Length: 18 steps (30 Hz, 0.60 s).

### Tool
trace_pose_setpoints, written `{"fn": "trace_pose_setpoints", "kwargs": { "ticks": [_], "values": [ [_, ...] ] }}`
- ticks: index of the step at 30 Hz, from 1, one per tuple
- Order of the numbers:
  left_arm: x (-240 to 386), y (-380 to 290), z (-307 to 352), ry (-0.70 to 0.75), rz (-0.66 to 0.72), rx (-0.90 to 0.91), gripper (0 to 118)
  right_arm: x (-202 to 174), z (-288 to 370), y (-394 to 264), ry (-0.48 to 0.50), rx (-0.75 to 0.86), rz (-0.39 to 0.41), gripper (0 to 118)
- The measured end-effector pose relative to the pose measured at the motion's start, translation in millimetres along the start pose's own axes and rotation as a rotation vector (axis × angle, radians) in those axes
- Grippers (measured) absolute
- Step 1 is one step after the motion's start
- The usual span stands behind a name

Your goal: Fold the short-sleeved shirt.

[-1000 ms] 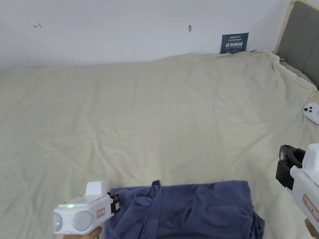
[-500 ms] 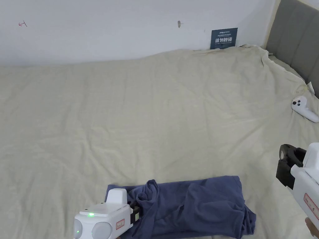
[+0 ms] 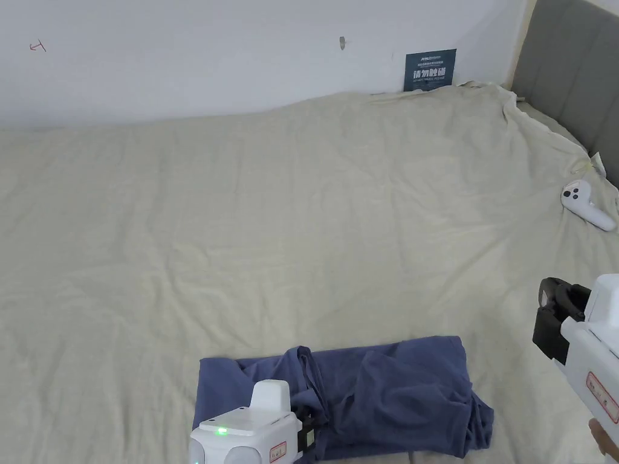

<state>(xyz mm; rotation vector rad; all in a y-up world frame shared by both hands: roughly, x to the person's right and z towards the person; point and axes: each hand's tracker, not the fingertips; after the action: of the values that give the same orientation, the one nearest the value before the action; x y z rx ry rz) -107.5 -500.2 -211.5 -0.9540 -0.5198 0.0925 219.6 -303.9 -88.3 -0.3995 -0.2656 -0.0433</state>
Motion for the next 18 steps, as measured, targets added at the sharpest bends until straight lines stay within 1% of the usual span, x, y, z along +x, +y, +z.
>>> {"fn": "trace_pose_setpoints", "kwargs": {
  "ticks": [3, 8, 11, 17, 18],
  "values": [
    [-1.3, 5.4, 6.9, -0.006, 0.005, -0.001, 0, 0.5, 0.3, 0.6, -0.002, 0.000, -0.001, 0],
    [-14.4, 28.3, 46.5, -0.059, 0.047, 0.087, 0, -0.5, 1.4, 5.4, 0.002, 0.009, 0.008, 0],
    [-31.8, 48.0, 73.1, -0.072, 0.049, 0.102, 0, -3.8, 1.9, 8.9, 0.009, 0.017, 0.015, 0],
    [-80.1, 69.2, 110.2, -0.102, 0.135, 0.098, 0, -12.8, 0.3, 11.0, 0.026, 0.023, 0.018, 0],
    [-89.3, 70.3, 113.0, -0.106, 0.153, 0.087, 5, -14.4, -0.4, 10.7, 0.029, 0.021, 0.019, 0]
  ]
}}
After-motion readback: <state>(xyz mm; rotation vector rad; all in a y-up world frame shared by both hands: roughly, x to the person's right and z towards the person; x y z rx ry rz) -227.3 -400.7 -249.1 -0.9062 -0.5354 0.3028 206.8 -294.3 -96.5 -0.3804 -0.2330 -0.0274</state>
